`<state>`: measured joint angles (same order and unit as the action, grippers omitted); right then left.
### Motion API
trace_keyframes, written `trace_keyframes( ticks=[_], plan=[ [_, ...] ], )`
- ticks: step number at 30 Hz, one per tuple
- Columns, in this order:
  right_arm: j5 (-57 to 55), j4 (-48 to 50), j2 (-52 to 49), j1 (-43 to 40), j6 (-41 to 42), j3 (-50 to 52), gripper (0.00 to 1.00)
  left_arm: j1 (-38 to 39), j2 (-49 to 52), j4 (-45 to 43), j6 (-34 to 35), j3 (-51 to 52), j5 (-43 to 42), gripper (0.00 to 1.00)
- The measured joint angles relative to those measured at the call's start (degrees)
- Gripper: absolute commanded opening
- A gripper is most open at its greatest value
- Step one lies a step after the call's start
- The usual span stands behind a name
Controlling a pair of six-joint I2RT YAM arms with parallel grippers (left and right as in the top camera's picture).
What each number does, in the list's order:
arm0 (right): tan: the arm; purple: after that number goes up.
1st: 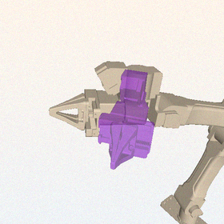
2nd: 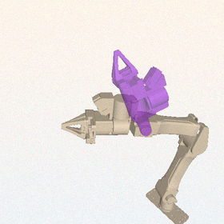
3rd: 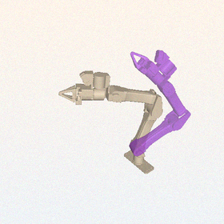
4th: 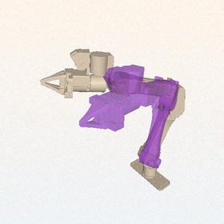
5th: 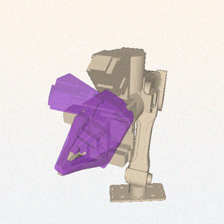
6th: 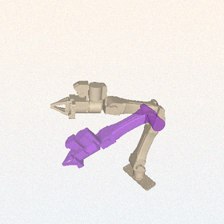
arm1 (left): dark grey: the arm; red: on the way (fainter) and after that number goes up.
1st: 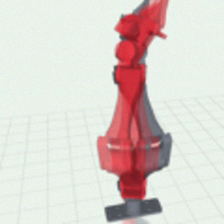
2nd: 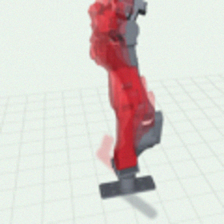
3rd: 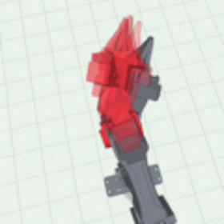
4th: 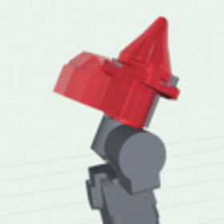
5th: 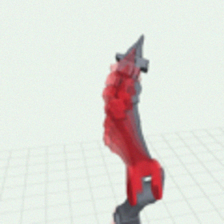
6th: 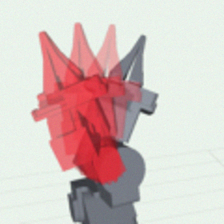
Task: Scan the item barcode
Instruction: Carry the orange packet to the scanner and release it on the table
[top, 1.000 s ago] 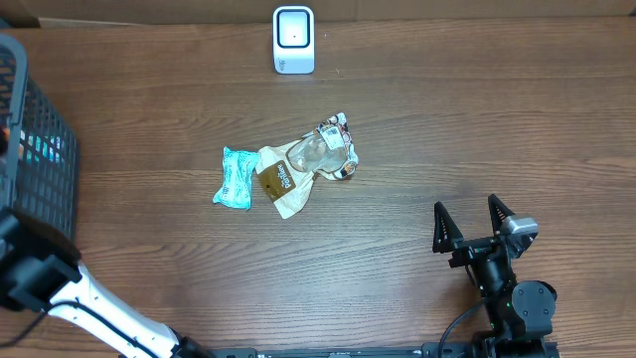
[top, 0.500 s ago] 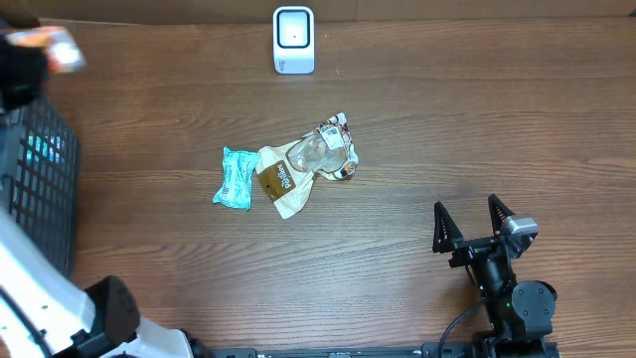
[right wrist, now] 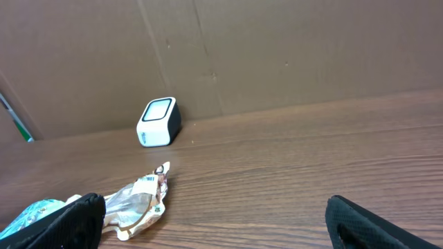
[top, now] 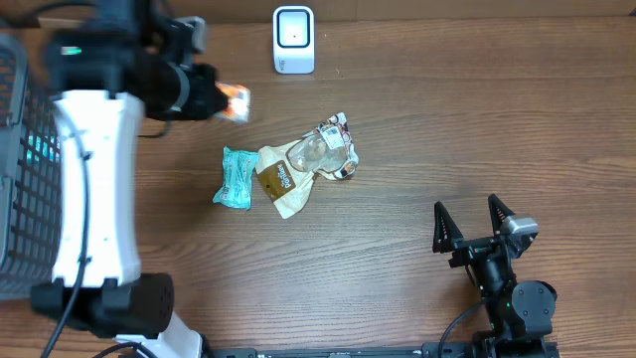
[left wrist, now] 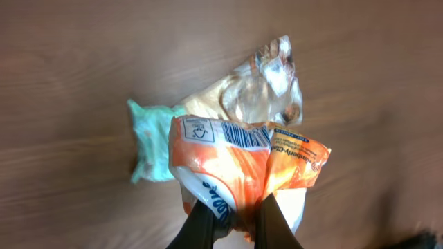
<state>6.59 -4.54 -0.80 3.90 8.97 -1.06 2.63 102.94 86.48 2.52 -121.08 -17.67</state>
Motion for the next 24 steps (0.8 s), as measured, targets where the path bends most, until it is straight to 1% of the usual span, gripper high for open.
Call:
trace_keyframes(
  ticks=[2, 3, 7, 8, 9, 10, 11, 12, 13, 14, 15, 20, 22, 23, 24],
  plan=[
    [0.02, 0.0, 0.0, 0.0, 0.02, 0.0, 1.0, 3.02, 1.01, -3.41, 0.0, 8.15, 0.55, 0.04],
    [0.0, 0.0, 0.0, 0.0, 0.02, 0.0, 1.0, 3.85, 1.01, -7.39, 0.02, 11.93, 0.68, 0.04],
    [-0.02, 0.02, 0.0, 0.0, 0.0, 0.0, 1.0, 5.64, 1.25, -14.75, 0.07, 21.9, 1.01, 0.05],
    [0.0, 0.04, 0.0, -0.02, 0.0, 0.0, 1.0, 6.03, 1.29, -16.35, 0.09, 24.39, 1.05, 0.08],
    [0.02, 0.0, 0.0, 0.0, 0.0, 0.0, 1.0, 6.27, 1.29, -17.46, 0.09, 26.1, 1.07, 0.13],
    [0.0, 0.0, 0.0, -0.02, 0.02, 0.0, 1.0, 6.4, 1.29, -18.88, 0.24, 27.91, 1.05, 0.31],
    [0.0, 0.04, 0.0, 0.0, 0.02, 0.0, 1.0, 6.62, 1.29, -19.56, 0.48, 28.94, 1.01, 0.41],
    [0.0, 0.0, 0.0, 0.0, 0.02, 0.0, 1.0, 6.69, 1.29, -20.57, 0.28, 30.08, 0.96, 0.56],
    [0.0, 0.02, 0.0, 0.0, 0.0, 0.0, 1.0, 6.78, 1.29, -20.83, 0.44, 30.8, 0.98, 0.76],
    [0.0, -0.02, 0.0, 0.0, 0.02, 0.0, 1.0, 6.78, 1.29, -20.94, 0.46, 31.23, 0.98, 0.83],
    [0.0, 0.02, 0.0, 0.0, 0.02, 0.0, 1.0, 6.78, 1.29, -21.09, 0.48, 31.5, 0.96, 0.88],
    [0.0, 0.02, 0.0, 0.0, 0.02, 0.0, 1.0, 6.75, 1.29, -21.2, 0.44, 30.91, 0.98, 0.92],
    [0.0, 0.04, 0.0, 0.0, 0.02, 0.0, 1.0, 6.56, 1.44, -18.67, 0.46, 27.76, 1.03, 0.94],
    [0.0, -0.02, 0.0, -0.02, 0.02, 0.0, 1.0, 6.19, 1.44, -17.11, 0.44, 23.93, 1.09, 1.0],
    [-0.02, 0.04, 0.0, 0.0, 0.0, 0.0, 1.0, 5.7, 1.44, -16.17, 0.46, 21.14, 1.18, 1.0]
  ],
)
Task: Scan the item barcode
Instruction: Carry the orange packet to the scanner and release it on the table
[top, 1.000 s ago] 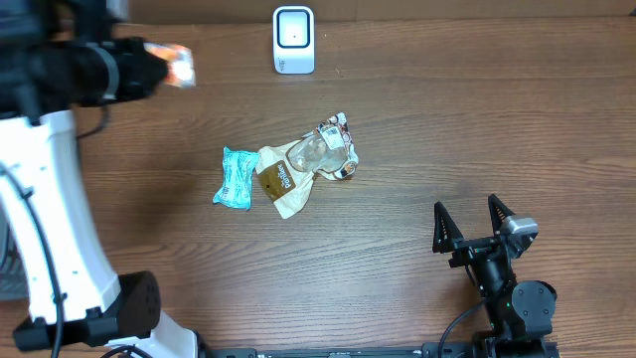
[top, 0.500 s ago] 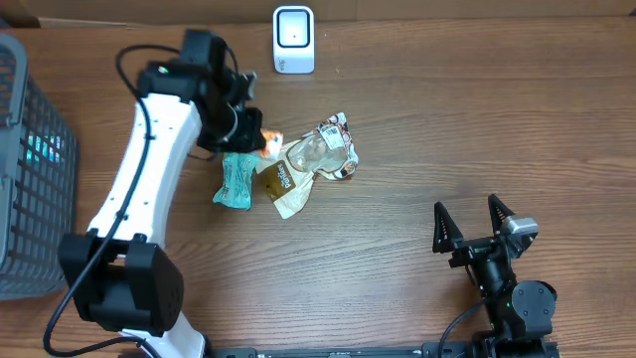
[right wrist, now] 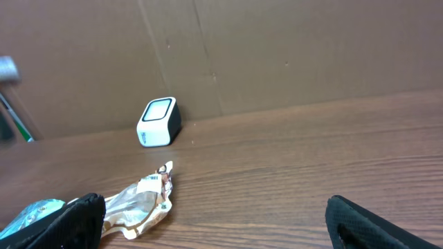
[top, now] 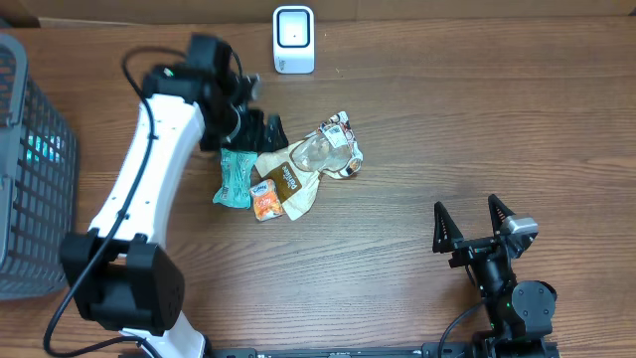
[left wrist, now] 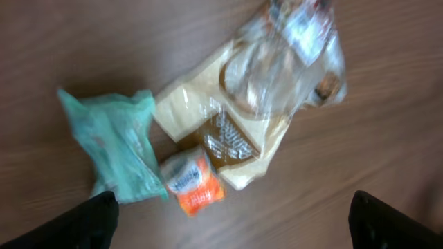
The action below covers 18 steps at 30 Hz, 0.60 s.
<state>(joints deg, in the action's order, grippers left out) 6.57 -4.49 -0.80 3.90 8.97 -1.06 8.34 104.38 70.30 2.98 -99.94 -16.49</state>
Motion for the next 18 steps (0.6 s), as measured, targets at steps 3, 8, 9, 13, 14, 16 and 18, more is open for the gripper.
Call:
trace_keyframes(
  ticks=[3, 8, 9, 13, 14, 16, 18],
  plan=[
    [0.0, -0.11, 0.02, 0.0, 0.0, 0.0, 1.0, -3.41, 0.0, 4.31, 0.02, -12.63, 0.04, 1.0],
    [0.0, -0.02, 0.0, 0.0, 0.02, 0.0, 1.0, -18.1, -1.18, 9.92, 3.23, -32.39, 4.11, 1.0],
    [0.02, 0.0, 0.0, 0.0, 0.02, 0.0, 1.0, -22.69, -1.68, 10.38, 5.09, -34.42, 6.38, 1.0],
    [0.0, -0.04, 0.0, 0.0, 0.02, 0.0, 1.0, -38.23, -1.95, 10.58, 10.88, -35.23, 10.4, 1.0],
    [0.02, -0.04, 0.0, 0.0, 0.0, 0.0, 1.0, -41.66, -1.7, 10.16, 12.04, -34.34, 10.69, 1.0],
    [0.02, -0.04, 0.0, 0.0, 0.0, 0.0, 1.0, -46.58, -1.09, 8.72, 13.57, -32.11, 10.95, 0.99],
    [0.02, -0.02, 0.0, 0.0, -0.02, 0.0, 1.0, -50.14, -0.44, 5.64, 14.36, -28.41, 10.97, 0.97]
  ],
)
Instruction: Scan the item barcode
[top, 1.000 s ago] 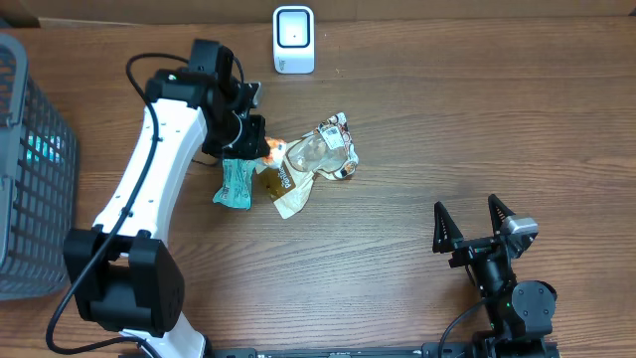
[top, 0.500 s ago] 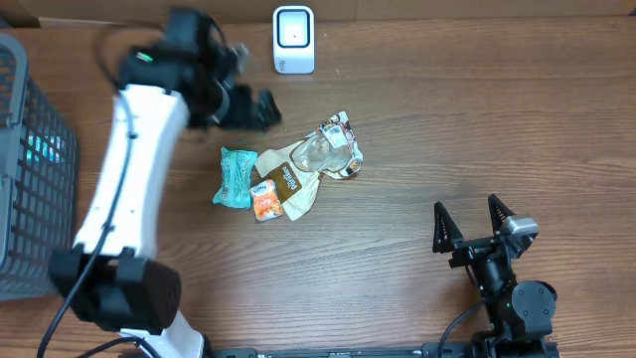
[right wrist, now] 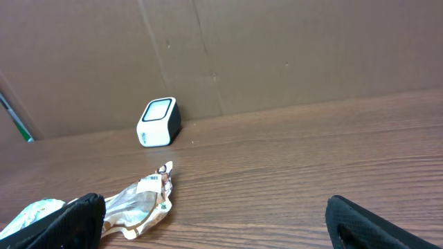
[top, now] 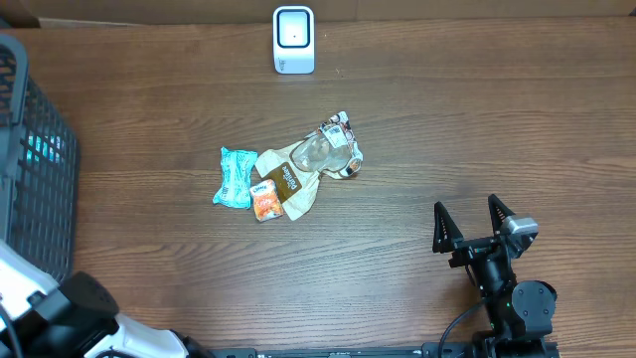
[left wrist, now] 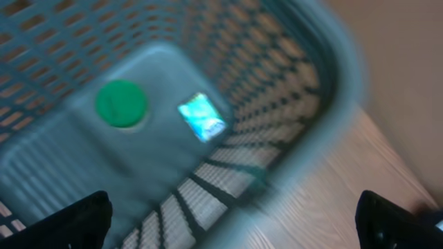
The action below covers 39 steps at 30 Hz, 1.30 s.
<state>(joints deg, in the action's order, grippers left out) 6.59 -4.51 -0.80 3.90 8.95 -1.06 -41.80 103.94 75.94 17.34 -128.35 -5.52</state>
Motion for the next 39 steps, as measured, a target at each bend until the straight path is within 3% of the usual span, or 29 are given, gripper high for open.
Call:
trace_keyframes(
  ticks=[8, 22, 39],
  plan=[
    [-0.02, 0.0, 0.0, 0.0, 0.04, 0.0, 1.0, -2.43, 7.13, -14.4, 0.31, 14.08, -0.17, 0.91],
    [0.0, 0.0, 0.0, 0.0, 0.02, 0.0, 1.0, -0.33, 25.55, -27.96, -2.75, 15.58, 0.2, 0.9],
    [0.0, -0.02, 0.0, 0.0, 0.04, 0.0, 1.0, 3.19, 29.49, -33.46, -4.44, 15.58, 3.93, 0.83]
  ],
)
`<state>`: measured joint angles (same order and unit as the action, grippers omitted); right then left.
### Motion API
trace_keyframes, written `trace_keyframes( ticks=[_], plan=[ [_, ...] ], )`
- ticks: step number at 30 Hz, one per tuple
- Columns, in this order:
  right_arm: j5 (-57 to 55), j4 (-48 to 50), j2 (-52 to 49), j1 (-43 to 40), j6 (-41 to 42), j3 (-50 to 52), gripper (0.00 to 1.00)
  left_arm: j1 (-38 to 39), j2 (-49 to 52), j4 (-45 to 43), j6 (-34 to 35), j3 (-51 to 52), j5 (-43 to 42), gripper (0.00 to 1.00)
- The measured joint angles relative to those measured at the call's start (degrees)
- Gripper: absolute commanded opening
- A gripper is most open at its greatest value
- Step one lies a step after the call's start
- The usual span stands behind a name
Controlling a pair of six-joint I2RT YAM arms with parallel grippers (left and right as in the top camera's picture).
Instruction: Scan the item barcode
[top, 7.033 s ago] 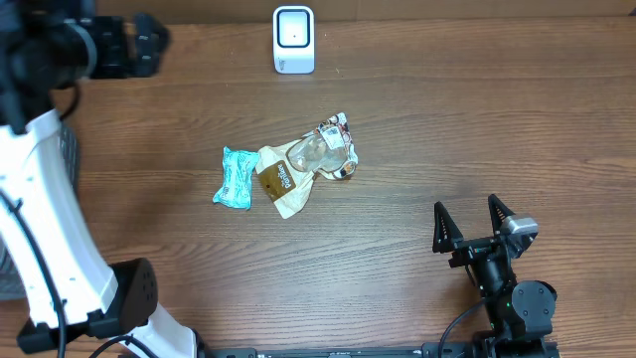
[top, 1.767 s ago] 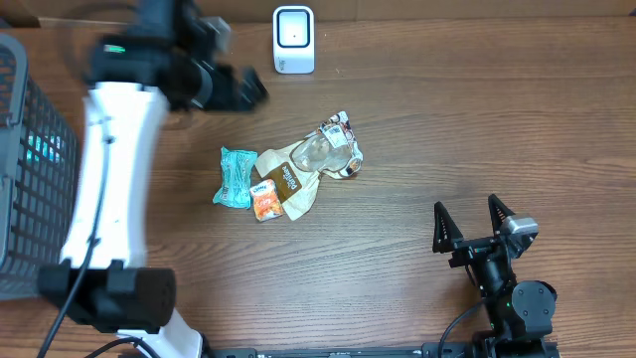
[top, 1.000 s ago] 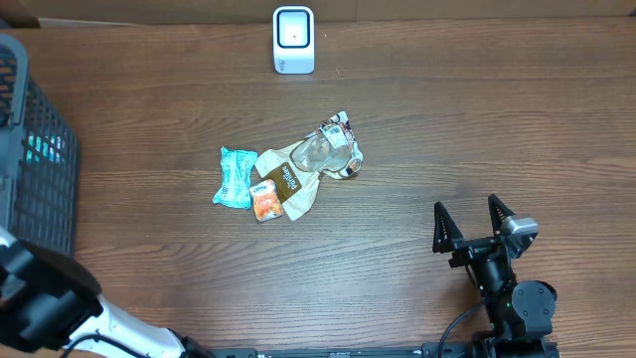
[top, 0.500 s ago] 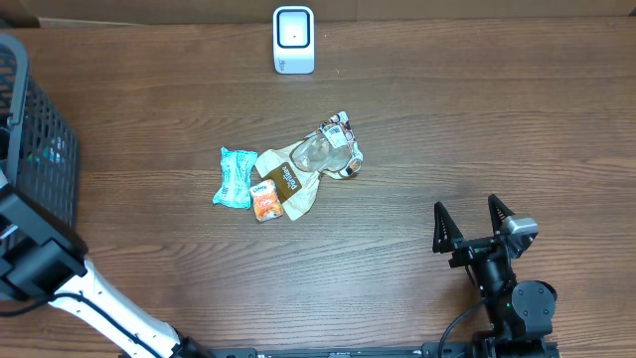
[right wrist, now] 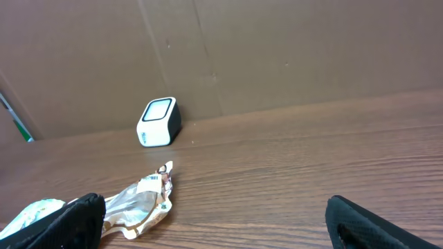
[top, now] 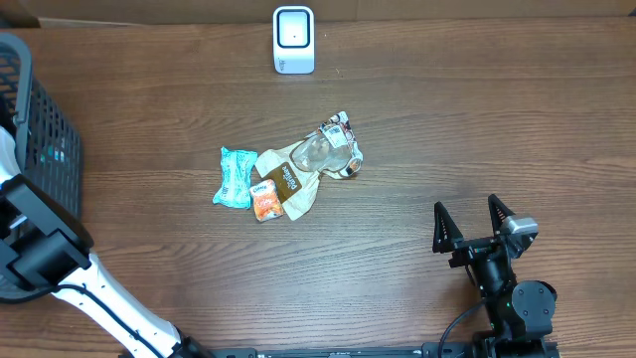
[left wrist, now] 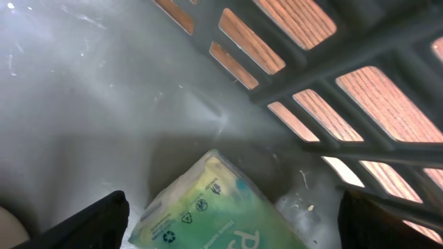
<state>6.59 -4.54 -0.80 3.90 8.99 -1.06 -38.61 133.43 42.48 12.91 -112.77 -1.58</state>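
Observation:
The white scanner (top: pixel 293 40) stands at the table's far edge and shows also in the right wrist view as scanner (right wrist: pixel 159 121). Mid-table lie a teal packet (top: pixel 237 177), a small orange packet (top: pixel 265 200) and a tan-and-clear bag (top: pixel 310 161). My left gripper (left wrist: pixel 232 228) is down inside the grey basket (top: pixel 45 129), open, its fingers (left wrist: pixel 104 221) either side of a green packet (left wrist: pixel 221 207) lying on the basket floor. My right gripper (top: pixel 475 224) rests open at the near right, holding nothing.
The basket wall's mesh (left wrist: pixel 311 90) rises close behind the green packet. The left arm's white link (top: pixel 45 249) crosses the table's left edge. Cardboard walls (right wrist: pixel 277 48) stand behind the scanner.
The left wrist camera looked down into the basket from above; now it is low inside it, close over the green packet, fingers still open. The right arm and the pile are unchanged.
My left gripper first held the orange packet in the air, left of the scanner. Then the orange packet lay beside the teal packet and the gripper was open above the pile. Then the gripper was over the basket, and now it is down by the green packet.

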Motion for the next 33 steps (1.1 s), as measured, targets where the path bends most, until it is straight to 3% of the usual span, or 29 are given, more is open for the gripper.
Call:
trace_keyframes(
  ticks=[5, 7, 11, 15, 18, 19, 21, 28, 33],
  plan=[
    [0.02, 0.02, 0.0, 0.0, 0.0, 0.0, 1.0, 0.02, 0.0, 0.15, 0.0, 0.0, 0.96, 0.78],
    [0.0, 0.0, 0.0, 0.0, 0.0, 0.0, 1.0, 0.02, 0.0, -0.07, -0.02, 0.0, 1.03, 0.7],
    [-0.02, 0.02, 0.0, 0.0, -0.02, 0.0, 1.0, 0.02, 0.0, -0.24, -0.76, 0.31, 1.14, 0.44],
    [0.0, 0.02, 0.0, 0.0, -0.02, 0.0, 1.0, -0.02, 0.0, -1.11, -1.03, 3.19, 1.27, 0.44],
    [0.0, 0.0, 0.0, 0.0, -0.02, 0.0, 1.0, 0.0, -0.26, -2.08, -1.01, 4.68, 2.25, 0.51],
    [-0.02, 0.02, 0.0, 0.0, 0.02, 0.0, 1.0, 0.13, -0.42, -2.27, -1.07, 5.03, 2.8, 0.47],
    [0.0, 0.02, 0.0, 0.0, 0.0, 0.0, 1.0, 0.17, -0.46, -2.27, -1.11, 5.11, 3.39, 0.04],
    [0.0, 0.02, 0.0, 0.0, -0.02, 0.0, 1.0, 0.17, -0.83, -0.87, -1.05, 4.96, 3.89, 0.04],
    [0.0, 0.0, 0.0, 0.0, -0.02, 0.0, 1.0, -0.11, -0.9, 6.84, -1.07, 1.07, 0.74, 0.04]
  ],
)
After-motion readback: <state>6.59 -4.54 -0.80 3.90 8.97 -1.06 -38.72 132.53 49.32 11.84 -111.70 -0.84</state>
